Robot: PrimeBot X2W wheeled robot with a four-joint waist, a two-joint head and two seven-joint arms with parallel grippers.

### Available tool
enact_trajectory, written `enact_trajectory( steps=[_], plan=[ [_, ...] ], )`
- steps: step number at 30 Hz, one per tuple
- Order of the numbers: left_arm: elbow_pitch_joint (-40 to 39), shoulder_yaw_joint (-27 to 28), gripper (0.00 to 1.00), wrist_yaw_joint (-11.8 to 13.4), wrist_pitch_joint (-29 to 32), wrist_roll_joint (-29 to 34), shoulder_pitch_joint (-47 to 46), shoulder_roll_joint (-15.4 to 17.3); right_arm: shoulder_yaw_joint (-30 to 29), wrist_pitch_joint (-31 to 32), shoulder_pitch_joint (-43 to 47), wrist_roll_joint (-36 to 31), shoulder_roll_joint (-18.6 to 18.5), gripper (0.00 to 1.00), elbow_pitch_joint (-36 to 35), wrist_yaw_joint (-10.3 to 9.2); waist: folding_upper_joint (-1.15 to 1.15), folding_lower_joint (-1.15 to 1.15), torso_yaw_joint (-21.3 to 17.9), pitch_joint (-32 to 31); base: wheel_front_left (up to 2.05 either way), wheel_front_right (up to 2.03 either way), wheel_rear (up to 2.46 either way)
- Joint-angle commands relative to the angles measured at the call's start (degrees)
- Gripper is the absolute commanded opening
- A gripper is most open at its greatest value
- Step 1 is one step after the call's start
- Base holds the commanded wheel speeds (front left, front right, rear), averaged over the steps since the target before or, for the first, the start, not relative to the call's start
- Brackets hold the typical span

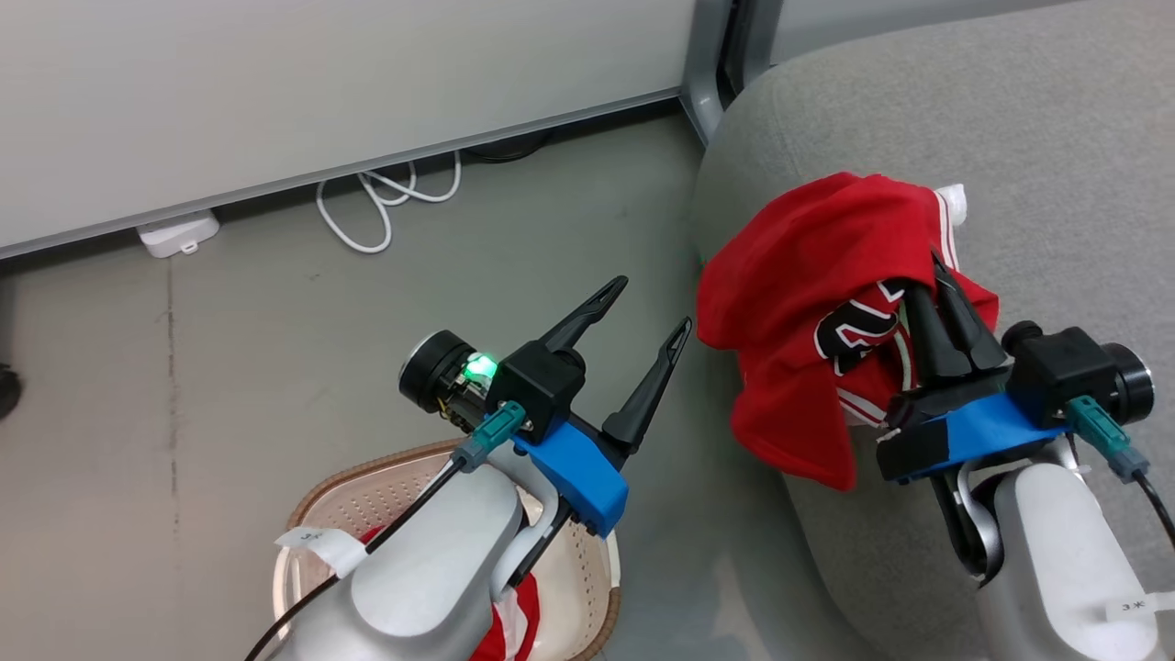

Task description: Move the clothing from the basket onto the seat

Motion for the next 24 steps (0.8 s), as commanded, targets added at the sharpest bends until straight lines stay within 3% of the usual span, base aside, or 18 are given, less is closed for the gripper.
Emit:
enact_trajectory(
  steps=[1,13,24],
  plan=[
    [-0.3,0.1,1.0,0.3,-0.3,0.3,0.2,0.4,-0.3,-0.1,0.6,0.4,-0.1,0.0,-0.7,0.03,0.0,0.0,-1.4,0.6,0.0,0.0,0.0],
    [-2.5,-0.4,1.0,-0.4,-0.3,2.1,-0.7,0.3,-3.8,-0.1,4.7,1.2,0.7,0.0,-5.2,0.03,0.0,0.0,-8.2,2.1,0.0,0.0,0.0],
    [-2.8,-0.5,1.0,-0.7,-0.3,3.2,-0.8,-0.8,-5.4,-0.1,6.8,0.7,1.1,0.0,-7.3,0.03,0.0,0.0,-9.4,2.2,0.0,0.0,0.0]
  ],
)
